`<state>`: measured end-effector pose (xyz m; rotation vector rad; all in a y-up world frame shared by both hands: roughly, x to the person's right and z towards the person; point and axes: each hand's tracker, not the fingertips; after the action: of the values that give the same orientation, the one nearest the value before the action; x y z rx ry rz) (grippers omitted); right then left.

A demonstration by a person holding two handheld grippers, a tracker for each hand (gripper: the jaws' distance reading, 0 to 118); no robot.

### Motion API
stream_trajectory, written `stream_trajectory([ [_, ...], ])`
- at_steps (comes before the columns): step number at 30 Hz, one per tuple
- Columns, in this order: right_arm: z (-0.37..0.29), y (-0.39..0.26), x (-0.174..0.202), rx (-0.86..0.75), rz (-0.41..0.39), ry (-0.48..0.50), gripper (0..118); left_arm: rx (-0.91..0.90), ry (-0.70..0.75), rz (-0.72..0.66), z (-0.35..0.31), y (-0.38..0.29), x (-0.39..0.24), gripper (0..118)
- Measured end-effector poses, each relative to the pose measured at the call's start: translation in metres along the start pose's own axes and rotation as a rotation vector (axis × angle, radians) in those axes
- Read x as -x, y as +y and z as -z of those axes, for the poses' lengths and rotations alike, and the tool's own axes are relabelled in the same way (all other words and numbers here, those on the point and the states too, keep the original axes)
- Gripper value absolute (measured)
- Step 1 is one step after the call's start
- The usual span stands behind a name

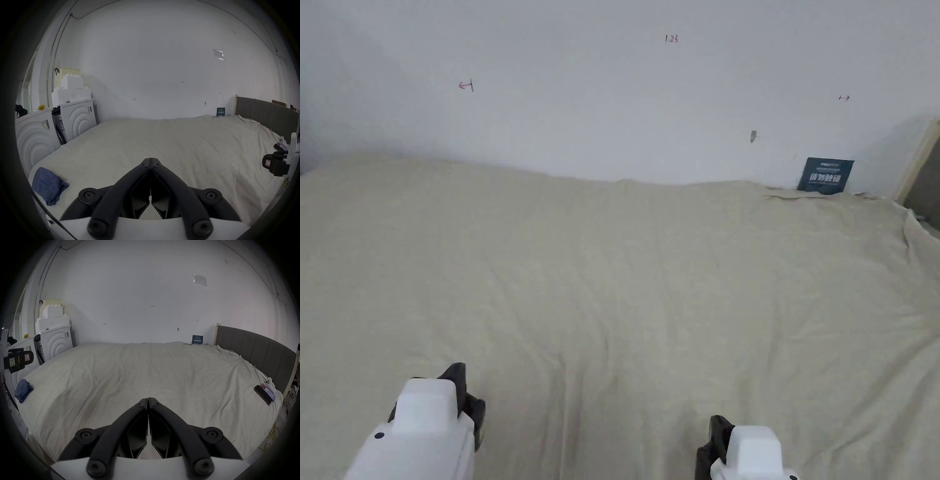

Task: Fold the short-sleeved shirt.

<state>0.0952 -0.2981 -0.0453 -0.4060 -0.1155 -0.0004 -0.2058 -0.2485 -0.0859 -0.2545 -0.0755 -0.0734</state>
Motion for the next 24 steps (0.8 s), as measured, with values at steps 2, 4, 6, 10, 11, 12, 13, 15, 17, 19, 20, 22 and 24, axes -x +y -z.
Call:
stream_trajectory([
  [2,-0.001,-0.001,-0.003,-0.014,0.008,-0.001,1,-0.015,0.001,0.004,-0.001,-0.005,-0.007,0],
  [4,-0.002,0.001,-0.004,-0.019,0.005,-0.002,1,-0.019,-0.019,-0.011,-0.006,-0.007,-0.015,0],
  [6,-0.002,0.003,-0.006,-0.027,0.008,-0.001,1,-0.023,-0.012,-0.004,-0.007,-0.011,-0.016,0],
  [10,-0.005,0.009,-0.008,-0.039,-0.005,0.003,1,0.006,-0.016,-0.021,-0.01,-0.011,-0.014,0],
  [11,-0.006,0.011,-0.007,-0.041,-0.014,-0.003,1,0.016,-0.016,-0.03,-0.01,-0.011,-0.013,0],
  [12,-0.007,0.013,-0.008,-0.044,-0.014,-0.006,1,0.024,-0.019,-0.033,-0.012,-0.01,-0.016,0],
  [13,-0.009,0.015,-0.008,-0.051,-0.016,-0.004,1,0.021,-0.032,-0.037,-0.013,-0.011,-0.013,0],
  [15,-0.012,0.021,-0.007,-0.056,-0.035,-0.012,1,0.022,-0.027,-0.027,-0.014,-0.012,-0.014,0],
  [17,-0.012,0.025,-0.008,-0.068,-0.039,-0.013,1,0.012,-0.018,-0.001,-0.016,-0.014,-0.016,0],
  [19,-0.013,0.028,-0.008,-0.085,-0.048,-0.008,1,0.008,-0.01,-0.012,-0.015,-0.014,-0.015,0],
  [20,-0.012,0.029,-0.008,-0.091,-0.051,-0.012,1,0.003,0.009,-0.029,-0.015,-0.014,-0.014,0],
  [22,-0.01,0.032,-0.011,-0.1,-0.039,-0.002,1,0.001,0.016,-0.055,-0.013,-0.014,-0.014,0],
  [24,-0.009,0.033,-0.01,-0.106,-0.041,-0.005,1,-0.008,0.012,-0.064,-0.011,-0.013,-0.013,0],
])
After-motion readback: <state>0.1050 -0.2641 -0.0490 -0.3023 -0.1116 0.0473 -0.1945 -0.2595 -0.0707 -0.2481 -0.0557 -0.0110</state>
